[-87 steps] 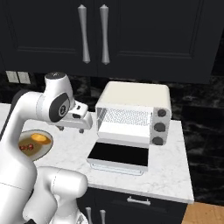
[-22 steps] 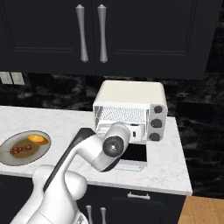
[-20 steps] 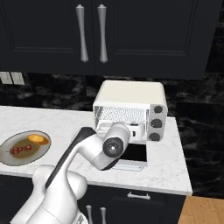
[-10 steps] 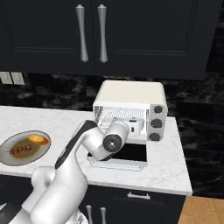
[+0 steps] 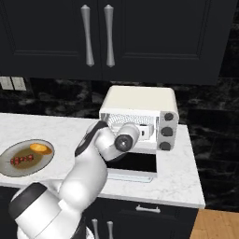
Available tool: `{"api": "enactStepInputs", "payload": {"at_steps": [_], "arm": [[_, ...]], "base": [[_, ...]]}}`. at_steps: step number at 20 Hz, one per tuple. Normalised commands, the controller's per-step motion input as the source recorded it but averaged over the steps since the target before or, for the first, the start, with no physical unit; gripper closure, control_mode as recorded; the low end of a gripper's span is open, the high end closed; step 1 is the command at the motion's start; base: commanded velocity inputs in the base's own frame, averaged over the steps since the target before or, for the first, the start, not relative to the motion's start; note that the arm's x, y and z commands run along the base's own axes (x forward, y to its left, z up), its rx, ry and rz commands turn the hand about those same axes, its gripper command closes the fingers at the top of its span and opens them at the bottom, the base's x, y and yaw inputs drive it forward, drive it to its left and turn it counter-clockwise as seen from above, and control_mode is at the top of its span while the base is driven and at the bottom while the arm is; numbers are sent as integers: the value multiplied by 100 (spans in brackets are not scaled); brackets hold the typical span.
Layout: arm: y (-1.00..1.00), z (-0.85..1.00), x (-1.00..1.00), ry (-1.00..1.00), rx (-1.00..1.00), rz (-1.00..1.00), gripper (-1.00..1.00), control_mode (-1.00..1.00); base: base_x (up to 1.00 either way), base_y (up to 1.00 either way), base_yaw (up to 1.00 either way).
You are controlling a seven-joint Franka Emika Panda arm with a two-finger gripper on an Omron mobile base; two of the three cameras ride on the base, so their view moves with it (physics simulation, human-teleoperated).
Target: Pick up the kebab skewer and baguette bread, and place them inside the toaster oven. Close the toaster oven door and start by setting the timer.
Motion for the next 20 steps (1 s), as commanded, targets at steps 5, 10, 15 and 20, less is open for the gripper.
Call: {"api": "enactStepInputs", "payload": {"at_steps": [5,10,15,20], "arm": [[0,-53,45,6,0,0,-100,-100],[0,-50,40,10,0,0,-100,-100],[0,-26,46,5,0,0,-100,-100],[0,-3,32,0,3,0,-100,-100]], "base": [[0,0,0],[0,0,0],[0,0,0],[0,0,0]]}}
